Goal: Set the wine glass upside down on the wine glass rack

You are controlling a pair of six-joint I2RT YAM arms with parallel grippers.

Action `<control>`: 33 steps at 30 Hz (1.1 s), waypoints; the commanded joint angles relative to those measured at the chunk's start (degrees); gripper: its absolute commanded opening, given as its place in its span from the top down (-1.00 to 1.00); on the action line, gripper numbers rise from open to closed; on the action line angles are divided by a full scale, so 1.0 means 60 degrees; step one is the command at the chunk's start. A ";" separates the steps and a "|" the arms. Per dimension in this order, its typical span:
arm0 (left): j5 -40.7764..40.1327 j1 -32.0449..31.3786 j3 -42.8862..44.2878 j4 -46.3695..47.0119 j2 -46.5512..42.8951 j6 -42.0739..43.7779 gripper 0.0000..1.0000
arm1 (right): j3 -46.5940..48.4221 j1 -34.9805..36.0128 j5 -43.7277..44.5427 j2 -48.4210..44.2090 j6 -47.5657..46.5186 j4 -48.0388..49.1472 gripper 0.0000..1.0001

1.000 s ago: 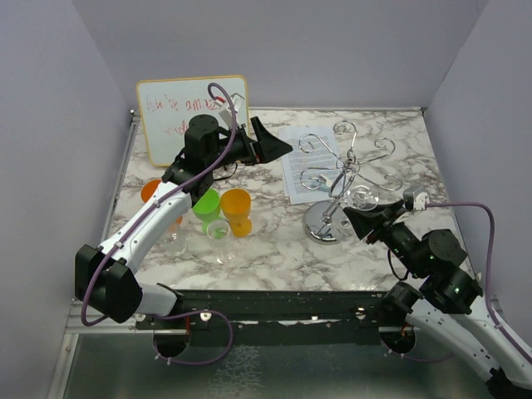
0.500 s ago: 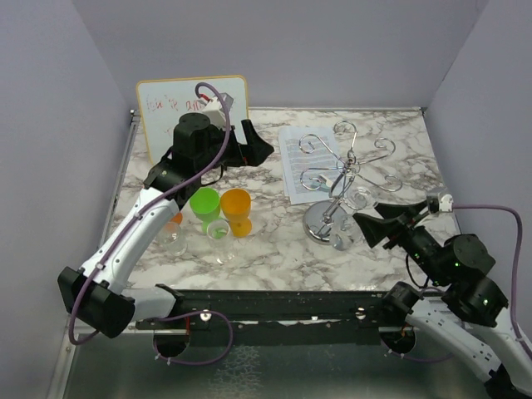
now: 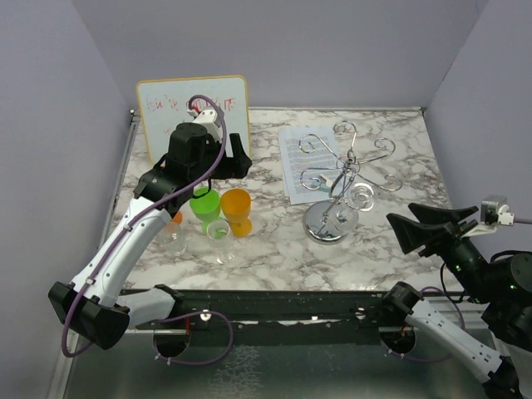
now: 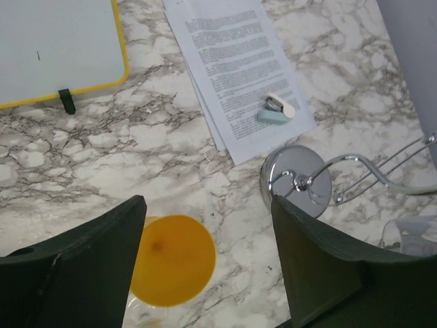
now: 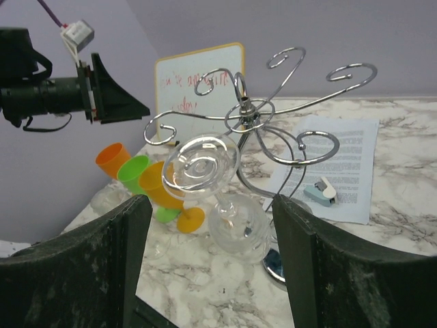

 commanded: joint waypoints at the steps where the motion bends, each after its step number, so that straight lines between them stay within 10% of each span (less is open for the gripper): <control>1: 0.1049 0.0006 -0.0269 -0.0275 -0.0145 0.0114 -0.29 | 0.0296 0.0034 0.0942 0.0426 0.0362 0.1466 -0.34; 11: 0.1994 -0.0150 -0.1217 -0.0202 0.0821 -0.0321 -0.10 | 0.2662 0.0033 0.1298 0.3621 0.0770 0.1797 -0.21; 20: 0.0391 -0.0925 -0.1342 -0.0370 0.1510 -0.0618 -0.32 | 0.3111 0.0042 0.1474 0.4869 0.1059 0.2140 -0.25; 33: -0.2128 -0.2115 -0.0614 -0.1560 0.2554 -0.0932 0.78 | 0.2959 0.0034 0.1288 0.5352 0.1475 0.2479 -0.24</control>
